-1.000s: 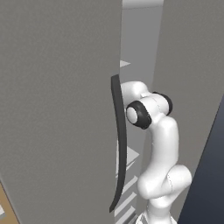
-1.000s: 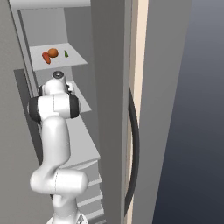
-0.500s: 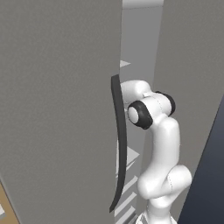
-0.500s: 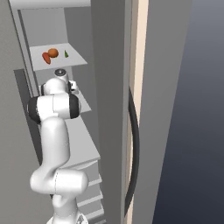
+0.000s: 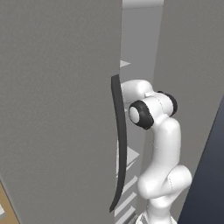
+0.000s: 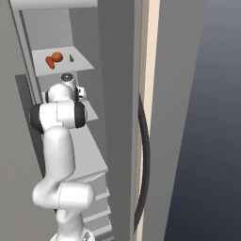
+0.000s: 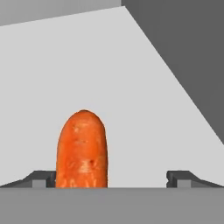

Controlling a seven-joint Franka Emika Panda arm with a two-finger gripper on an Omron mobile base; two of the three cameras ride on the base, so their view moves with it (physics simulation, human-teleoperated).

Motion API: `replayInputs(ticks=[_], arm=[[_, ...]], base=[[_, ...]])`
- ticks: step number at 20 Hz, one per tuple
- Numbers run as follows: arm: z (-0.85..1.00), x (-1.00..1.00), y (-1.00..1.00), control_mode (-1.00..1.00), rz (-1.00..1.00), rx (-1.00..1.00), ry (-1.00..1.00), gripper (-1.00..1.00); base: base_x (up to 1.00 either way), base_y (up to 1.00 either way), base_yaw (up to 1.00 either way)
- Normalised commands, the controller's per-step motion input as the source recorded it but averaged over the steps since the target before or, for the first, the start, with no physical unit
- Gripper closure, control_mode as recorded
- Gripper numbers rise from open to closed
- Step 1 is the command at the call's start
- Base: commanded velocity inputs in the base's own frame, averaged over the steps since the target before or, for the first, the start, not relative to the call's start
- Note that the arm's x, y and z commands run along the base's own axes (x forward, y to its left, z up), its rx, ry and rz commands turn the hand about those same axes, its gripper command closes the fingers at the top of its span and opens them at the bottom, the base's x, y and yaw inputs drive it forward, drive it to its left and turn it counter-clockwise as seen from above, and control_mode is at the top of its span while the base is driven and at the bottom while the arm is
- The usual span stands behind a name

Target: Take the lemon wedge and carrot from the second highest rack and move them to the highest rack where the tangerine and carrot are located, to maximize freezer space. Close the freezer door after rearranging.

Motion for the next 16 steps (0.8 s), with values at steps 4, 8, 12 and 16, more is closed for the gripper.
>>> replayInputs(ticks=[4,8,12,16], arm=[[-0.18,0.00,0.00,-1.00,0.00,0.00,0.00,-1.00],[-0.34,0.00,0.00,-1.00,0.00,0.00,0.00,-1.00],[-0.45,0.00,0.00,-1.00,0.00,0.00,0.00,-1.00],[-0.52,0.00,0.05,-1.00,0.00,0.00,0.00,1.00]], base=[[0.00,0.00,0.00],[0.00,0.00,0.00],[0.00,0.00,0.00],[0.00,0.00,0.00]])
